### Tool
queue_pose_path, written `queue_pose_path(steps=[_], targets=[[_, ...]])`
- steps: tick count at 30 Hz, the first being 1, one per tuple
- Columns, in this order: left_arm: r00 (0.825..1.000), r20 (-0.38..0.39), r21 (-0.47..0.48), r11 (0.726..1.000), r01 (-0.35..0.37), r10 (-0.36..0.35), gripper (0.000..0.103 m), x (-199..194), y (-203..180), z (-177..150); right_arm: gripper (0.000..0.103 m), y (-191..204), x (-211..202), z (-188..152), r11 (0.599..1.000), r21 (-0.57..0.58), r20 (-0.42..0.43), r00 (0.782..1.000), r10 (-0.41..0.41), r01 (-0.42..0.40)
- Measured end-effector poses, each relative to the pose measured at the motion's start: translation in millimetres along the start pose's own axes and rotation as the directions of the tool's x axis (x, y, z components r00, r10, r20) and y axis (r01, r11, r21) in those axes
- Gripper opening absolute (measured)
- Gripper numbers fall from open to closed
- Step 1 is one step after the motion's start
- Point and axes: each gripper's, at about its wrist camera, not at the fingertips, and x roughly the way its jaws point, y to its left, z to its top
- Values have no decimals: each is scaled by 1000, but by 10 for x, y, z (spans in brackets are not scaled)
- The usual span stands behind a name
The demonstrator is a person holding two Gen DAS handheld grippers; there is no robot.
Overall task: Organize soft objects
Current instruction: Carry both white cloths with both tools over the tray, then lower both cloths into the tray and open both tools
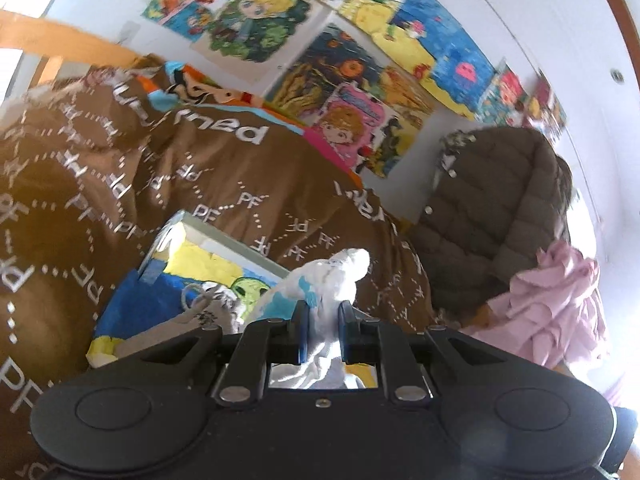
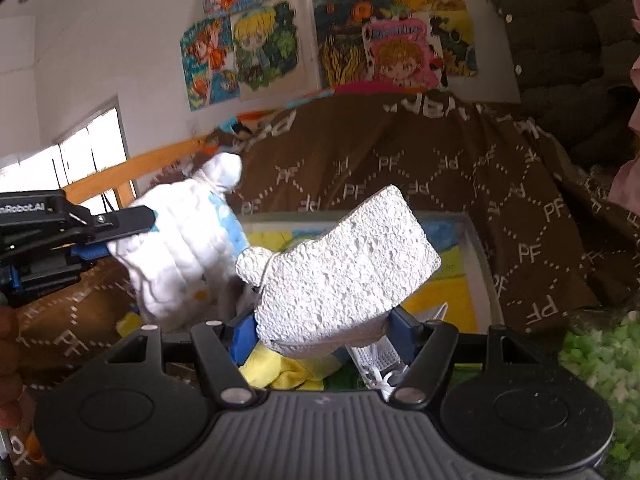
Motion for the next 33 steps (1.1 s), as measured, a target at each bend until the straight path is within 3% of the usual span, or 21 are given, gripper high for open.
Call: queue_pose_path(steps=[8,15,26,33], targets=[[996,-50,-14,997,-71,70,15,194,295,-136,71,88,276,-76,995,-73,-87,994,-67,61],[983,-130,-30,990,-135,130,15,318,445,-255,71,94,344,-133,993,-93,-103,991,-80,71],[979,-157,-1,991,-133,131,17,369,360,-311,72,70,420,-120,990,-103,-130,985,-109,96],[984,-149,-6,995,-102,100,25,386,316,-322,78,46,427,-131,988,-103,-133,982,-131,118]])
